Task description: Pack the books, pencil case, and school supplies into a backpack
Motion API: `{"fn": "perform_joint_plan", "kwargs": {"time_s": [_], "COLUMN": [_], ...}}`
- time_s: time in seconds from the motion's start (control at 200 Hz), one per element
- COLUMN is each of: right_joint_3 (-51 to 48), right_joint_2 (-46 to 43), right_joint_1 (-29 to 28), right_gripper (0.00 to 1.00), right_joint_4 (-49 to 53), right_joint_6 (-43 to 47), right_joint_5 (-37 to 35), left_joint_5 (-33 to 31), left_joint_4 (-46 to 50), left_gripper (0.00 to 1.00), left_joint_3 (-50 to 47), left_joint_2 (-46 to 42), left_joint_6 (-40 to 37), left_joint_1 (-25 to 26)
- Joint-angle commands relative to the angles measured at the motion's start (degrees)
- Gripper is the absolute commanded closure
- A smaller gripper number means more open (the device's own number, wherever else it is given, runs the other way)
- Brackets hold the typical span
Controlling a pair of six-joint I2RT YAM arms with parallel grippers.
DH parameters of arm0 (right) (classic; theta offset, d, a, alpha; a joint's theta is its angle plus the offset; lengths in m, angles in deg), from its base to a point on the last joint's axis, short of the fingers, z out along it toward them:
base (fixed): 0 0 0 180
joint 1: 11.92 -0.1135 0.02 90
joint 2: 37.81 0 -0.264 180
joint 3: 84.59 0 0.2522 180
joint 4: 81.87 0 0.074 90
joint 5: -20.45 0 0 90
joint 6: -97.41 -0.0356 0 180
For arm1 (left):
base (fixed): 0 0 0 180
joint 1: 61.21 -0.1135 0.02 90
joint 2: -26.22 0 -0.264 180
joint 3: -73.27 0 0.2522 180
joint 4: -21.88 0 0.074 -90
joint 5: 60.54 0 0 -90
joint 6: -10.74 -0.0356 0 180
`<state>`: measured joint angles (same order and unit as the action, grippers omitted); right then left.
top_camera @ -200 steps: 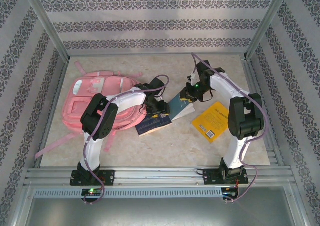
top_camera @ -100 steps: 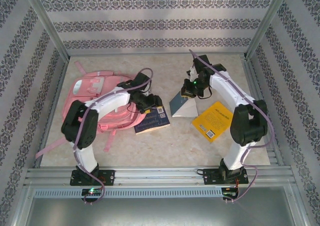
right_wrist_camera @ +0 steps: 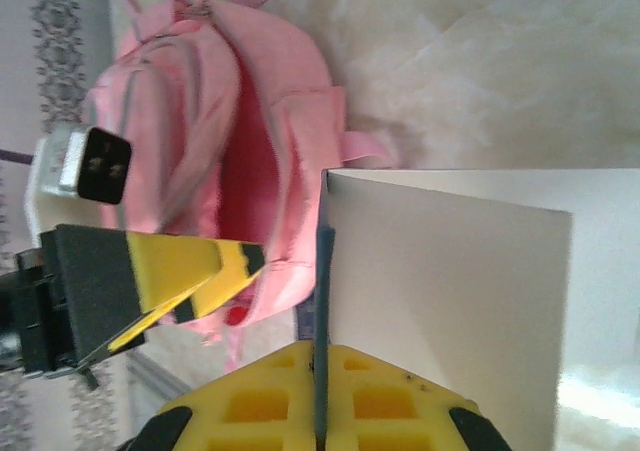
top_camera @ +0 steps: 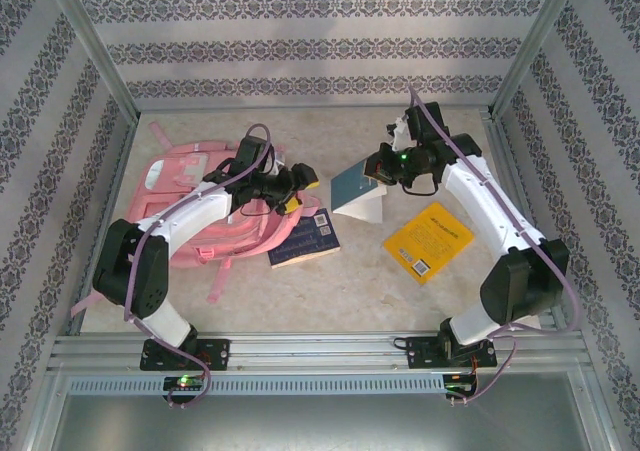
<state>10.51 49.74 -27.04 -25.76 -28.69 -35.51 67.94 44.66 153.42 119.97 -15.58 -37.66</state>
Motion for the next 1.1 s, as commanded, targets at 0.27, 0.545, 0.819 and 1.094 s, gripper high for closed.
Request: {"fn": "perform_joint_plan", "kwargs": {"time_s": [0.27, 0.545, 0.819, 1.094], "right_joint_3": [-7.69, -11.9, -13.02, -11.53], "right_joint_2": [-5.38, -6.31, -7.0, -8.87], "right_joint_1": [1.14, 1.84, 2.88, 2.9], "right_gripper": [1.0, 1.0, 1.0, 0.55], "right_joint_4": [-24.84, -33.3, -28.44, -16.07], "right_joint_6": [-22.51, -30.45, -27.63, -18.28], "right_joint_5": [13.64, 14.66, 12.78, 7.42], "left_joint_5": [6.39, 7.95, 8.5, 6.32], "left_joint_4": [-10.11, -25.0, -30.72, -28.24], "left_gripper": [0.23, 0.36, 0.63, 0.87], "left_joint_3": [0.52, -1.15, -0.72, -0.56], "left_joint_2": [2.0, 1.43, 0.18, -3.2], "left_joint_6": [5.56, 15.33, 18.67, 15.64], "left_joint_1": [-0.35, -0.3, -0.42, -1.04]}}
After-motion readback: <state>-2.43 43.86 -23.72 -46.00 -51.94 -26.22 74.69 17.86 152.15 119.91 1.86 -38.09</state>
